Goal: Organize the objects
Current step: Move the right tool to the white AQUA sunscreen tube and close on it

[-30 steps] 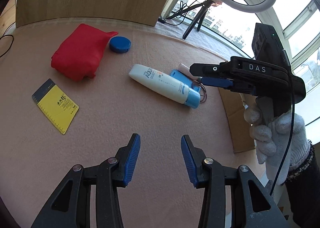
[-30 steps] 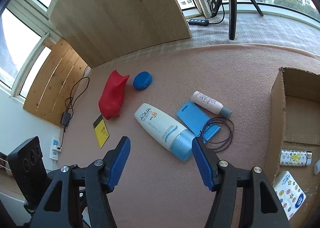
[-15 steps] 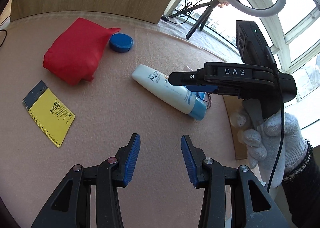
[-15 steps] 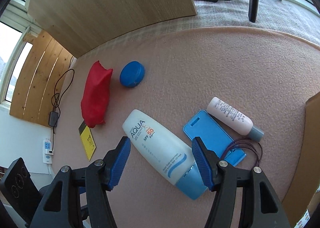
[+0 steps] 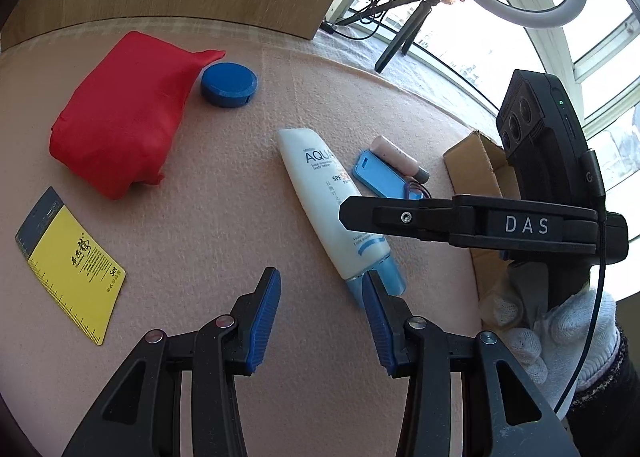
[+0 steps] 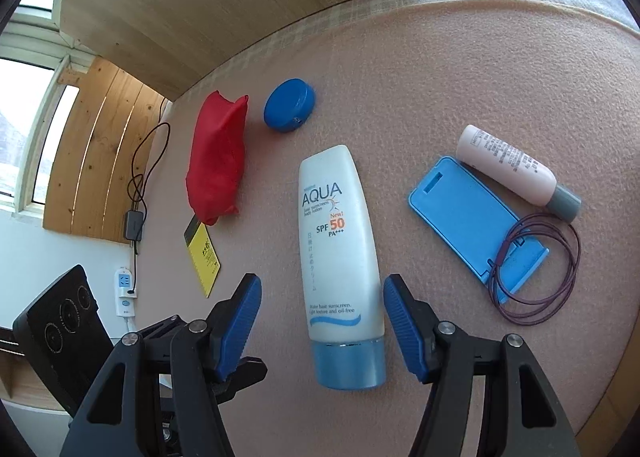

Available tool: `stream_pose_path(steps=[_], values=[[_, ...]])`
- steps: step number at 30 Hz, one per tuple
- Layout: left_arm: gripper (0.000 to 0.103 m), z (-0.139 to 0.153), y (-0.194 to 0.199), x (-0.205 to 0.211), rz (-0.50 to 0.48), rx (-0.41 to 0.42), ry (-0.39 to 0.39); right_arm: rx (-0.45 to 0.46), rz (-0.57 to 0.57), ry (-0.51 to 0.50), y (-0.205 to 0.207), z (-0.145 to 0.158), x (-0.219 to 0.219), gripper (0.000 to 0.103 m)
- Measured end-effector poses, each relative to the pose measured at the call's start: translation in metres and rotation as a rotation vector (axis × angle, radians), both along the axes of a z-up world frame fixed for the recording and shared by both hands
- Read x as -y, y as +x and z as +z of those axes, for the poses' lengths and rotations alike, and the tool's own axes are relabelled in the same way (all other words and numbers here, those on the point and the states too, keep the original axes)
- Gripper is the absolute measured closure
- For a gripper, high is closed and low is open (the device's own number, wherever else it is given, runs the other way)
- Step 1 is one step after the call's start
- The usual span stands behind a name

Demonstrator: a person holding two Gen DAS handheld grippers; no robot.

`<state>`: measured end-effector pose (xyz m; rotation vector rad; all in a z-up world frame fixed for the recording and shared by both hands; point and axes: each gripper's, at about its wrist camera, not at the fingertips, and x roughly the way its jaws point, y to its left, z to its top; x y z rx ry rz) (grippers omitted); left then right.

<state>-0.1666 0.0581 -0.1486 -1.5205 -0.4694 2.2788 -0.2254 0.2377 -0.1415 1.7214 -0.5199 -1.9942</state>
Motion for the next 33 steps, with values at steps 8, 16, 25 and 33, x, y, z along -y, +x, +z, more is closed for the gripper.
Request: stream_pose_path(steps=[8,16,25,33], values=[[0.058,-0.008,-0.021,-0.015,-0.036,0.006,0.017,-0.023,-0.018,0.014,0.000,-0.007,0.000,0.045],[0.059,-0.013,-0.031,-0.023,-0.042,0.004,0.027,-0.018,-0.012,0.002,-0.003,-0.009,0.005,0.059],[0.058,-0.015,-0.027,-0.021,-0.033,-0.003,0.035,-0.016,-0.024,-0.010,-0.001,-0.012,0.004,0.063],[0.058,-0.015,-0.007,-0.026,-0.016,-0.004,0.058,-0.029,-0.068,-0.017,0.015,-0.010,-0.002,0.064]])
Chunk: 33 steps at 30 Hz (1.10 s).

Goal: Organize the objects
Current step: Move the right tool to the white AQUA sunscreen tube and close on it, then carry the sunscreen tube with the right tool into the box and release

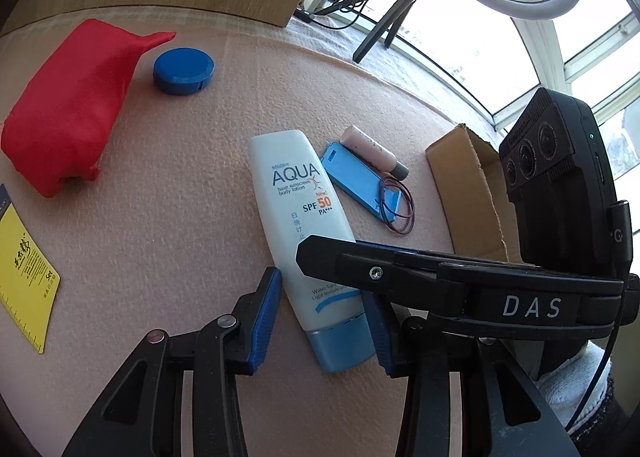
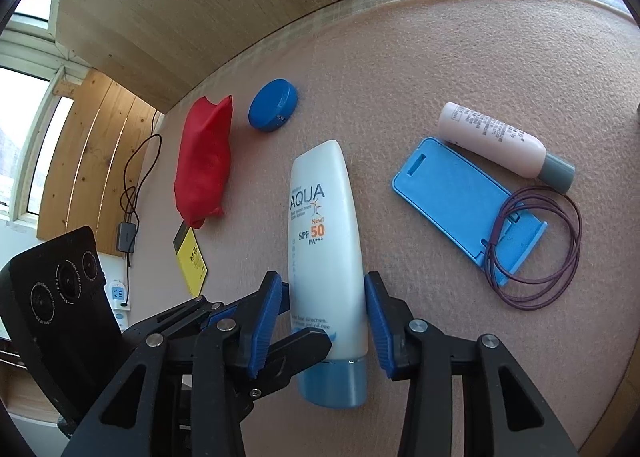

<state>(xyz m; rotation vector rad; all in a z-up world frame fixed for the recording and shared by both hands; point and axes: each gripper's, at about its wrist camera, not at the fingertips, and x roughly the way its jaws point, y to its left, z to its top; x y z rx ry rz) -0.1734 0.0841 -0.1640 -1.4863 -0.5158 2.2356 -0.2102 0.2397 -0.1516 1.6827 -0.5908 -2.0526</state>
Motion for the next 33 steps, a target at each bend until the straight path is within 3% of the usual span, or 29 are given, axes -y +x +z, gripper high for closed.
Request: stream_pose_path(steps=[8,17,26,33], values=[[0.058,0.015,0.021,-0.019,-0.025,-0.042,-0.022,-0.035,-0.074,-0.026,0.035,0.007,-0.013,0.067],[0.058,0.051,0.027,-0.049,-0.069,-0.118,-0.014,-0.111,-0.144,-0.033,0.060,0.038,-0.035,0.070],[0.058,0.092,0.027,-0.106,-0.159,-0.203,-0.001,-0.203,-0.210,-0.021,0.079,0.080,-0.072,0.070],[0.058,0.101,0.033,-0.164,-0.254,-0.221,0.030,-0.260,-0.287,0.005,0.101,0.105,-0.116,0.070]])
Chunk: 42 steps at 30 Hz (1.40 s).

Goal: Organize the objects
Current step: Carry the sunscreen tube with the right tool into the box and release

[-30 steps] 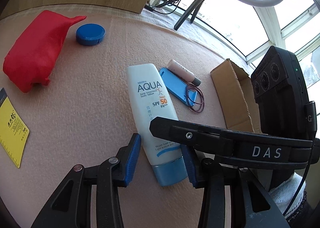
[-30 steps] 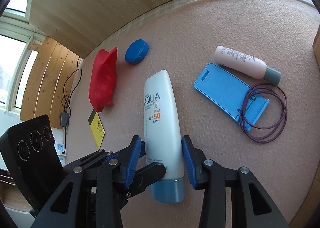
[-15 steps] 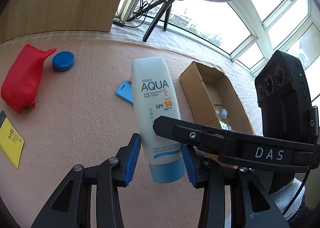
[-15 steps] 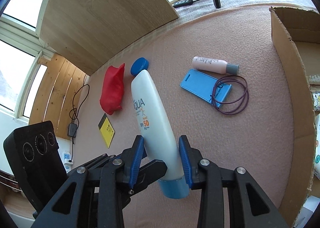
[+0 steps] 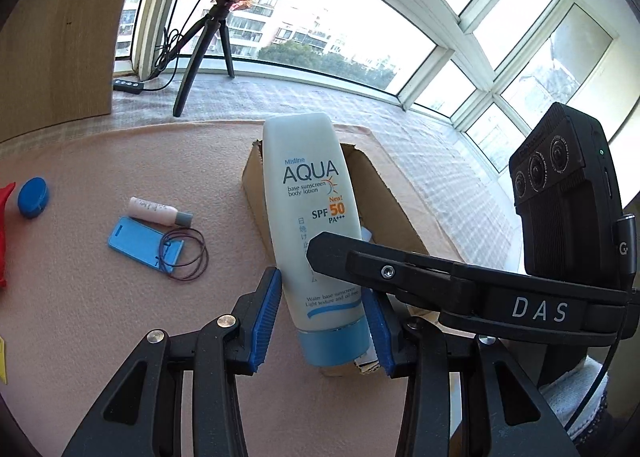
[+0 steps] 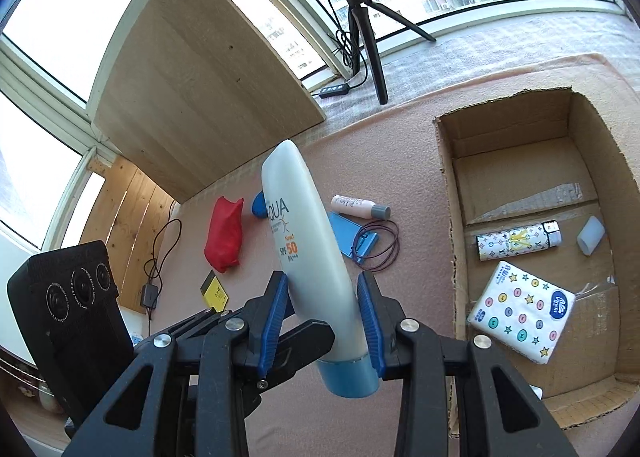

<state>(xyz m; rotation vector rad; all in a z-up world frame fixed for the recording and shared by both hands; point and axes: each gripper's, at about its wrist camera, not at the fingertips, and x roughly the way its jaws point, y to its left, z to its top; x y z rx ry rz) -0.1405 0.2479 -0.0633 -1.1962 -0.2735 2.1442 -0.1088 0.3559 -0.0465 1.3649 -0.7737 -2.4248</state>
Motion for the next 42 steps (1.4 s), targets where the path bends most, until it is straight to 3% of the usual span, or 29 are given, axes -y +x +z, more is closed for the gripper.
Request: stream_pose_path(steps=[11,20,26,28,29,42], values=[[0.058,-0.009,0.008,-0.078,-0.116,0.022,0.016,0.004,-0.135,0.019,0.038,0.004,-0.074,0.070],[0.059,-0.015,0.009,-0.104,-0.144,0.028,0.003,0.013,-0.188,0.031,0.053,0.007,-0.108,0.070],[0.053,-0.020,0.007,-0.102,-0.131,0.051,-0.027,0.008,-0.195,0.030,0.057,0.005,-0.115,0.069],[0.053,-0.020,0.008,-0.100,-0.132,0.053,-0.027,0.003,-0.215,0.044,0.059,0.007,-0.118,0.048],[0.053,-0.020,0.009,-0.099,-0.134,0.052,-0.027,-0.003,-0.226,0.050,0.060,0.008,-0.119,0.046],[0.053,-0.008,0.020,-0.057,-0.069,0.028,-0.049,-0.023,-0.209,0.057,0.060,0.013,-0.108,0.045]])
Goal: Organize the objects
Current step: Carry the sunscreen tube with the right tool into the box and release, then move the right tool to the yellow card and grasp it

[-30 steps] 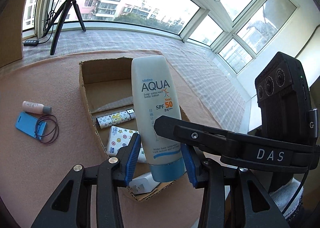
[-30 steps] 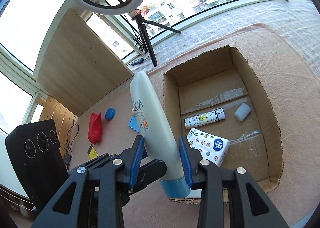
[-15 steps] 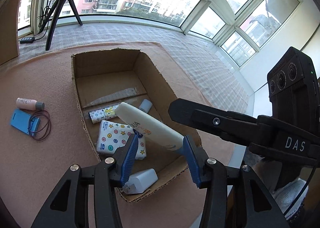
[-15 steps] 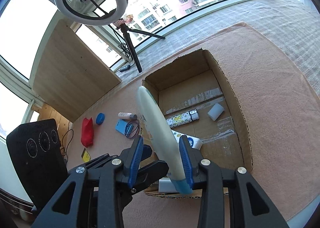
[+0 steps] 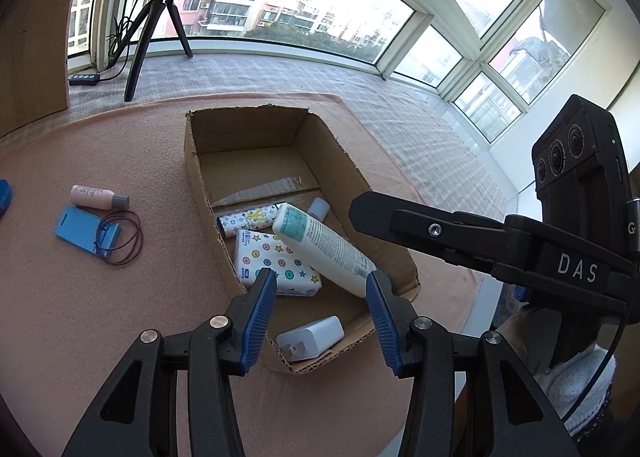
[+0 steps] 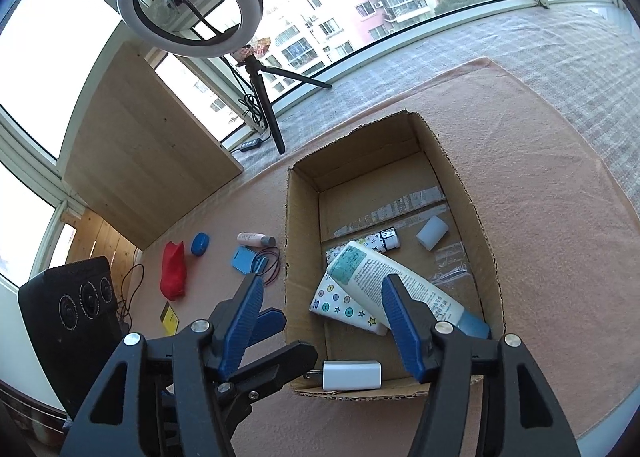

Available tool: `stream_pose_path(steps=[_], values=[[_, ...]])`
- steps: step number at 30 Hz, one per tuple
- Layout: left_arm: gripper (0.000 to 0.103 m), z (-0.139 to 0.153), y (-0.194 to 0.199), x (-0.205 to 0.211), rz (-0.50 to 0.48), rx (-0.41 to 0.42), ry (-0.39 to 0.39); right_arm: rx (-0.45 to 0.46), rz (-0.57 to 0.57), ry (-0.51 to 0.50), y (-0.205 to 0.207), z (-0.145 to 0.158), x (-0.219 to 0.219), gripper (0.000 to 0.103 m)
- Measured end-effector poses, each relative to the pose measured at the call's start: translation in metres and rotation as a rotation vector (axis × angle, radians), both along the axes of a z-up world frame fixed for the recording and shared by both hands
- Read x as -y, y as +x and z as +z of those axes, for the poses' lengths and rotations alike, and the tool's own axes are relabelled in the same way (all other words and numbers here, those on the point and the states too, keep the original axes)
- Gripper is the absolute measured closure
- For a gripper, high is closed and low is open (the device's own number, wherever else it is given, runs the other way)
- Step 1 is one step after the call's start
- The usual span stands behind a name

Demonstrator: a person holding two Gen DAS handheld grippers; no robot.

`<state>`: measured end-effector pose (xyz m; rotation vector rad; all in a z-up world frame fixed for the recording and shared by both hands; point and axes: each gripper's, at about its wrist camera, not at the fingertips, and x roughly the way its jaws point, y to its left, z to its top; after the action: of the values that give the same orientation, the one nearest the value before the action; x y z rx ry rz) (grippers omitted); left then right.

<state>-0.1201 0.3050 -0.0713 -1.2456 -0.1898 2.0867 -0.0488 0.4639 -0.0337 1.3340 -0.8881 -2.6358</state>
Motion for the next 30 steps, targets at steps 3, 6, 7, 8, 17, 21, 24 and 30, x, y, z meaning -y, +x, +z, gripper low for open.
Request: stream_pose_path(steps=[3,6,7,8,17,21,24,30], values=[[0.053,0.003,0.002,0.017,0.033,-0.013,-0.029,-0.006,0.011,-0.011,-0.002,0.000,0.006,0.045],[0.053,0.005,0.003,0.039,0.073,-0.022,-0.060,-0.009,0.034,-0.001,-0.005,0.002,0.017,0.045],[0.053,0.005,0.004,0.047,0.086,-0.025,-0.070,-0.010,0.041,0.004,-0.006,0.002,0.021,0.045],[0.053,0.006,0.005,0.054,0.099,-0.029,-0.079,-0.012,0.048,0.008,-0.008,0.003,0.025,0.045],[0.053,0.009,0.009,0.120,0.219,-0.042,-0.134,-0.025,0.094,0.020,-0.020,0.004,0.059,0.045],[0.053,0.004,0.013,0.151,0.264,-0.026,-0.145,-0.029,0.112,0.033,-0.026,0.002,0.077,0.045],[0.053,-0.003,0.017,0.179,0.309,-0.006,-0.146,-0.041,0.135,0.045,-0.031,0.002,0.093,0.045],[0.053,-0.016,0.037,0.250,0.413,0.022,-0.181,-0.047,0.259,0.096,-0.046,0.001,0.147,0.042]])
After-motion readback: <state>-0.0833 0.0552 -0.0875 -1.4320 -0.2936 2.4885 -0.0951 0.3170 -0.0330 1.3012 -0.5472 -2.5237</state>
